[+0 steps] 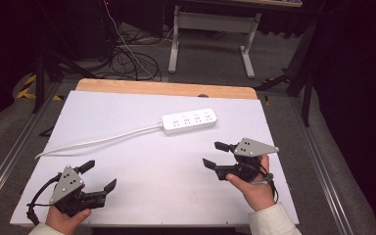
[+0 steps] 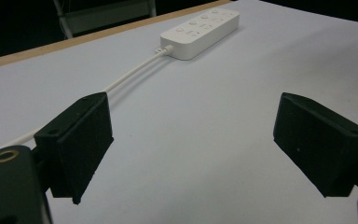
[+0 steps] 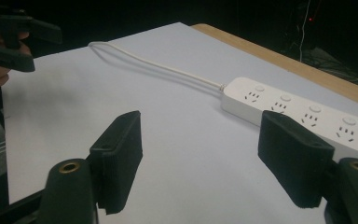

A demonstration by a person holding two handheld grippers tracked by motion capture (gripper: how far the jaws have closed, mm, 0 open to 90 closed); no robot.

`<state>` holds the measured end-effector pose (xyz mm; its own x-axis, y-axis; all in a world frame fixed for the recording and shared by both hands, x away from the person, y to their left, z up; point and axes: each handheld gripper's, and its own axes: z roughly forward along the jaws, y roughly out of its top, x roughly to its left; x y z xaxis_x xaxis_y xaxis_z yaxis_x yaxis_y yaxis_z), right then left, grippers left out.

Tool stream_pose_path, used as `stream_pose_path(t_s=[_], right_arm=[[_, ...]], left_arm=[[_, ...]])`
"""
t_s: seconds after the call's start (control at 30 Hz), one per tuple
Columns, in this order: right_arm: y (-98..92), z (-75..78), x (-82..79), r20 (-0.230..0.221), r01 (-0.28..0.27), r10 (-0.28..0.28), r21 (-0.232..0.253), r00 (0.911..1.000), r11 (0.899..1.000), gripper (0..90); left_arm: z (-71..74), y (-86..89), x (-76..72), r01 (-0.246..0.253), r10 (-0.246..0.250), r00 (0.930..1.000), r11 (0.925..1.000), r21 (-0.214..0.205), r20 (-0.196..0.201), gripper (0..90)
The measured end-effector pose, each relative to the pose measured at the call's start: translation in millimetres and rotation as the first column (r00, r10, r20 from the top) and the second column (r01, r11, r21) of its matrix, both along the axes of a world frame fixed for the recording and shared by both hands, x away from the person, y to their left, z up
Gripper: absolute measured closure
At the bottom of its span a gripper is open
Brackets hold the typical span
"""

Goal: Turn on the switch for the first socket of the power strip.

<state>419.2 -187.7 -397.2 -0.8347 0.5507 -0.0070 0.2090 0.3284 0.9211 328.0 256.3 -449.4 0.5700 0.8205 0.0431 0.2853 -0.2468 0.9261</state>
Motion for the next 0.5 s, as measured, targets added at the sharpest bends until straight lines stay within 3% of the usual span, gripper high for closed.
stream_pose_path(t_s=[0.27, 0.37, 0.5], right_arm=[[-12.9, -22.5, -6.8, -0.041, 0.004, -0.004, -0.008, 0.9992, 1.0, 28.6], [-17.7, -32.0, -9.0, -0.056, 0.013, -0.014, -0.017, 0.9983, 1.0, 26.5], [-29.6, -47.5, -13.3, -0.1, 0.043, -0.043, -0.001, 0.994, 0.999, 24.9]], left_arm=[[0.3, -1.9, -2.1, 0.004, -0.004, 1.0, 0.9997, 0.024, 0.005, 12.5], [0.2, -2.1, -2.5, -0.002, 0.002, 1.0, 0.9999, 0.015, 0.005, 12.5], [0.0, -1.4, -1.9, -0.003, 0.003, 1.0, 0.9998, 0.022, 0.005, 12.5]])
